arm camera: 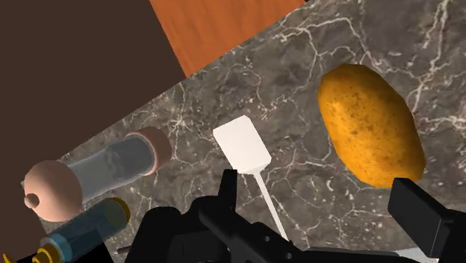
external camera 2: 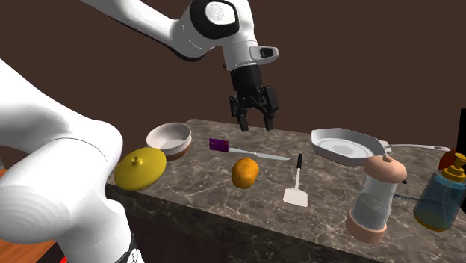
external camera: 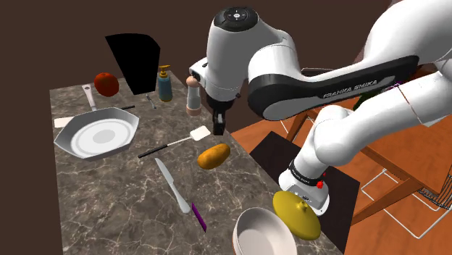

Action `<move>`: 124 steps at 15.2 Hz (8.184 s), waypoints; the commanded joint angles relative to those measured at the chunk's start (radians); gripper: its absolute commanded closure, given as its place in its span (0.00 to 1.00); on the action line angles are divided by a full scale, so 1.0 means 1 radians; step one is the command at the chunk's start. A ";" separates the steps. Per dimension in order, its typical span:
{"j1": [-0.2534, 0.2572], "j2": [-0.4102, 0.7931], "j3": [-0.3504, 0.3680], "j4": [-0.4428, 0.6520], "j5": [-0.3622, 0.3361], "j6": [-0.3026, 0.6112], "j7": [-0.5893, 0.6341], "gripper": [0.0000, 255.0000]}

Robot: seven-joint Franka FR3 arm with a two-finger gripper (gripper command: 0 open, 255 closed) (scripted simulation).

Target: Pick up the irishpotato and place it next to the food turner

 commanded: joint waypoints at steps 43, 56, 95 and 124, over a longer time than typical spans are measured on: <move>0.007 0.195 0.247 -0.125 -0.254 0.287 0.016 1.00; 0.071 0.081 0.162 -0.041 -0.170 0.124 -0.121 1.00; -0.133 1.095 0.021 1.003 -0.739 0.014 -0.272 1.00; -0.115 1.207 -0.029 0.921 -0.849 0.159 -0.136 0.00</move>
